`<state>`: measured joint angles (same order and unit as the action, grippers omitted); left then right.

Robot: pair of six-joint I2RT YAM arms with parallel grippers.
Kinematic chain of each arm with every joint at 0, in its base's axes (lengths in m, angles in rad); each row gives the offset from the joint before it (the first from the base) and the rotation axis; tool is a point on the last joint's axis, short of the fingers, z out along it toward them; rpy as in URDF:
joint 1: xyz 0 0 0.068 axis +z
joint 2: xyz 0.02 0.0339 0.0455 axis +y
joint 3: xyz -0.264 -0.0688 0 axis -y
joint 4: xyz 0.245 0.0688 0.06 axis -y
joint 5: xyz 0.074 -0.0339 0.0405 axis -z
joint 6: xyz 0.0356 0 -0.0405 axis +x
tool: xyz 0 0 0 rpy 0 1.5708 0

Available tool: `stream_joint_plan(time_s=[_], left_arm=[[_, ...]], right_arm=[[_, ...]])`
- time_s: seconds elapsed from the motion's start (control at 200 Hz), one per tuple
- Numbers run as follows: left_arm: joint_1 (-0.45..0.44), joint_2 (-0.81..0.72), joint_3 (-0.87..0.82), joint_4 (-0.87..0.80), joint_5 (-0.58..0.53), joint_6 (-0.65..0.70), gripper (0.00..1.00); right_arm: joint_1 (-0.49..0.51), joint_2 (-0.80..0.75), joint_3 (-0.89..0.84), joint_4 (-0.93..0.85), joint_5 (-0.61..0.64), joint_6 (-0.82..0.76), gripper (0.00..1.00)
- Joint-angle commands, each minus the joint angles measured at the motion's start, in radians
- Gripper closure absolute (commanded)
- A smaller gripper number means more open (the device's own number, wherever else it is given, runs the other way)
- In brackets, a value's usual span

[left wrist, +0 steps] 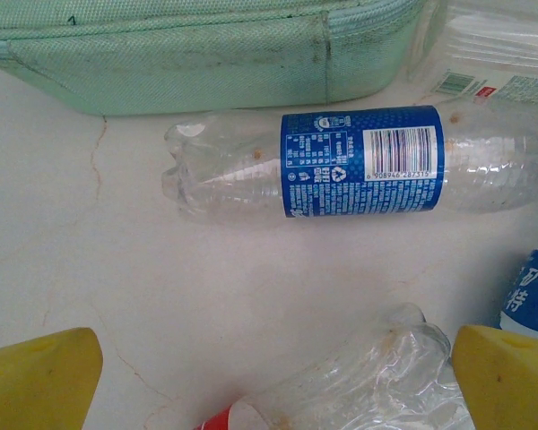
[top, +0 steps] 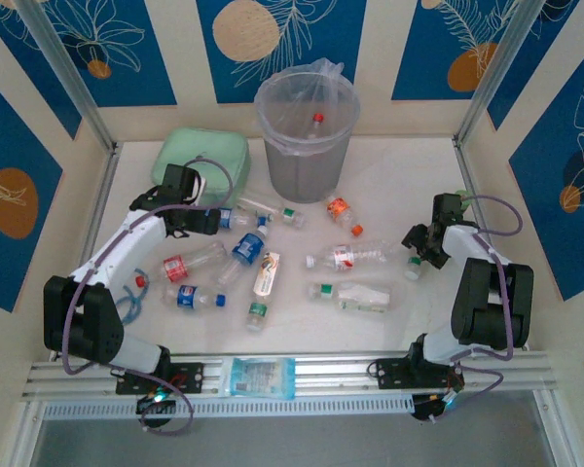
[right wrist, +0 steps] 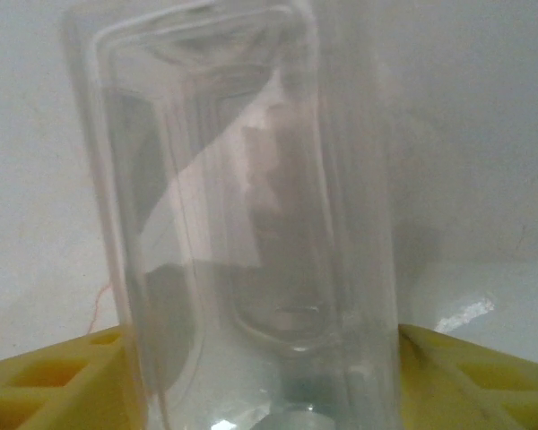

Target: Put the plastic bottles in the bin

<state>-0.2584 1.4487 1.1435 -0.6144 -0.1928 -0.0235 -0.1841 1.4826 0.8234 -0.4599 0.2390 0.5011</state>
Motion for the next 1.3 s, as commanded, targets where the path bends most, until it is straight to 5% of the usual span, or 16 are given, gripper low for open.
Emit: stream_joint_plan(time_s=[0.0,0.12,0.475,0.821,0.926,1.001,1.296], left_arm=[[-0.010,0.006,0.015,-0.010,-0.011,0.016,0.00],[-0.010,0.007,0.015,-0.011,-0.010,0.016,0.00],[-0.016,0.012,0.016,-0.011,-0.003,0.015,0.00],[-0.025,0.012,0.017,-0.015,0.006,0.013,0.00],[-0.025,0.009,0.019,-0.015,0.006,0.013,0.00],[-0.028,0.007,0.018,-0.015,0.006,0.013,0.00],[-0.032,0.001,0.018,-0.015,0.009,0.016,0.00]], right_arm=[[-0.006,-0.045,-0.014,-0.011,0.007,0.002,0.39],[-0.005,-0.092,-0.026,-0.020,-0.017,0.011,0.49],[0.031,-0.255,0.041,-0.140,-0.071,-0.004,0.58],[0.057,-0.361,0.245,-0.254,-0.254,0.015,0.70],[0.065,-0.345,0.337,-0.293,-0.343,0.042,0.81],[0.087,-0.315,0.421,-0.343,-0.371,0.047,1.00],[0.233,-0.089,0.827,-0.598,-0.553,-0.060,1.00]])
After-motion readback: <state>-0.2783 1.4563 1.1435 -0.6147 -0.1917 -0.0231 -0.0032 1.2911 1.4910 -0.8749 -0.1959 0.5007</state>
